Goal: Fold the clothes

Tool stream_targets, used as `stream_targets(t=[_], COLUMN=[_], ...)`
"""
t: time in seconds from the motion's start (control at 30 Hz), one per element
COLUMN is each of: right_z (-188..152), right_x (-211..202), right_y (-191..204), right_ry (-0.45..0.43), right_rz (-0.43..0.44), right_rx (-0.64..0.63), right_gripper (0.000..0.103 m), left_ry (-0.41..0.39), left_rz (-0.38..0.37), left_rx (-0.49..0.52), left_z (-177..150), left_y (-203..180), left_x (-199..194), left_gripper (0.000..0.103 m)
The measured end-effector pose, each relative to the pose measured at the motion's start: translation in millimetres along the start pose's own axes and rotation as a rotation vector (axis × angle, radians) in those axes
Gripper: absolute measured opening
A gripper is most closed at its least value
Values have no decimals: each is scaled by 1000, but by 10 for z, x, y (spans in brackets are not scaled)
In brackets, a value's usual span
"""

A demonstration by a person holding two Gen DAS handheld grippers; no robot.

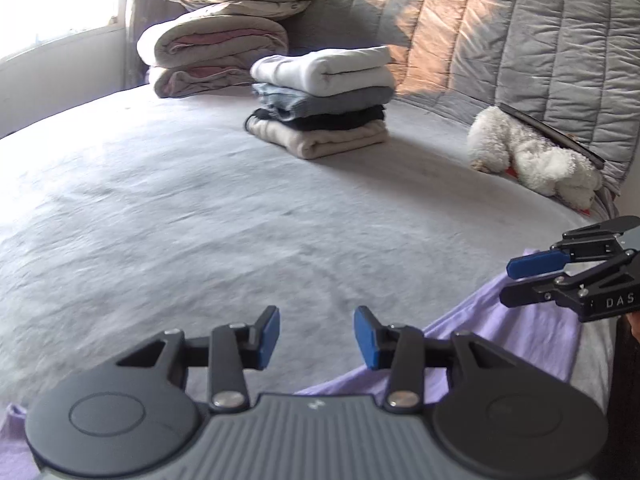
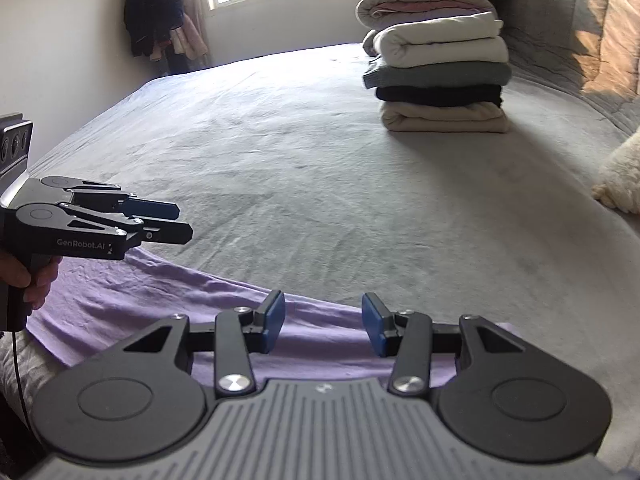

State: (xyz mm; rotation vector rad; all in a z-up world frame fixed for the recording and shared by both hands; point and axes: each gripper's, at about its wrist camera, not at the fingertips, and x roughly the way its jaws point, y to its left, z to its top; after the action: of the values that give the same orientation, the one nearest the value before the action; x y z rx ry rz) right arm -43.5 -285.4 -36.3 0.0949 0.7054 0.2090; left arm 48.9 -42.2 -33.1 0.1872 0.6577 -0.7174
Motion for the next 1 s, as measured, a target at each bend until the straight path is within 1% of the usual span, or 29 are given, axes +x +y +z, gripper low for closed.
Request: stream_targets(t=[0.2,0.47,0.57,0.67,0.73,1.0], right_z=[102,170,203,230,241,245], right_x=[265,532,606,687,737,814], right_y=[292,650,752,840,890,1023], right_ry=[28,63,75,89,98,114], right_rz=[67,130,145,160,164,178], right_rx=[-57,-133,-156,-180,-192,-234], right_gripper=[47,47,47,47,47,47], left_ry=[-16,-37,-38,-31,-36,-46], left_rz=[118,219,231,241,231,198], left_rx=[-75,-121,-160,-191,-214,-255], left_z=[-208,-425,-519,-588,-616,-620], left_y=[528,1028,1219,1346,1412,1524], left_x=[-257,-533,-594,-568,-547,-500], left_gripper=[42,42,42,42,42,41])
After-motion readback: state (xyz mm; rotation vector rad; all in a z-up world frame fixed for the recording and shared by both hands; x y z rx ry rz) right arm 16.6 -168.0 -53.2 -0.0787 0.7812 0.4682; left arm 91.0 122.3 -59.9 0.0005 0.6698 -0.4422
